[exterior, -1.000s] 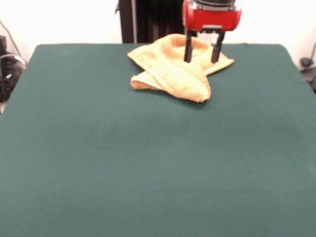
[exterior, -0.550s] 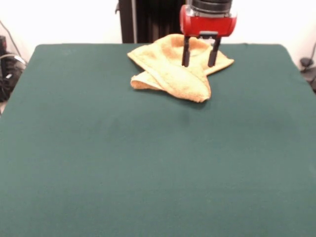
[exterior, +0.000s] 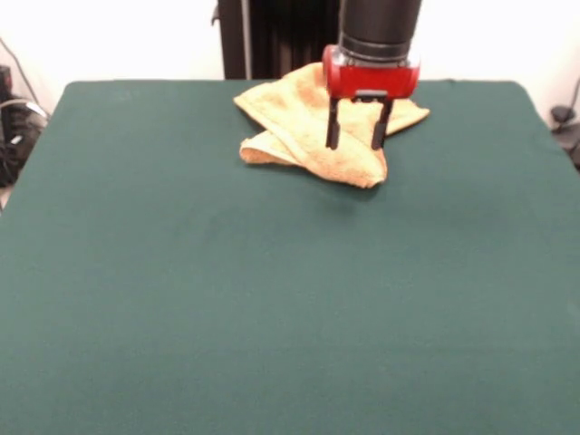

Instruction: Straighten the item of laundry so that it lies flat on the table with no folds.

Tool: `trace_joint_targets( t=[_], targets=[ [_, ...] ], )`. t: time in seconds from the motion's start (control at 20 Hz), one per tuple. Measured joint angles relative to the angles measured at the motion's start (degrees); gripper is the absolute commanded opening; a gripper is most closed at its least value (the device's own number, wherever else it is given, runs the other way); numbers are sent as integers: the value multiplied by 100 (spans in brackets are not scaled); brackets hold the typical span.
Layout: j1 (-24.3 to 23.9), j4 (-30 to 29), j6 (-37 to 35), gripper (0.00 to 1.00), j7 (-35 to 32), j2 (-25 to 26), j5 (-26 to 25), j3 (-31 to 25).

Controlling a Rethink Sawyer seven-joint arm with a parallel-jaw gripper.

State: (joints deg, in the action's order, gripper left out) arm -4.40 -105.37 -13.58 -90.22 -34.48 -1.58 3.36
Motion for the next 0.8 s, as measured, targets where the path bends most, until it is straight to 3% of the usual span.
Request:
trace_joint_targets(
  t=[0.8],
  targets=[
    [0, -159, 57, 100, 0, 345, 0, -1]
  ],
)
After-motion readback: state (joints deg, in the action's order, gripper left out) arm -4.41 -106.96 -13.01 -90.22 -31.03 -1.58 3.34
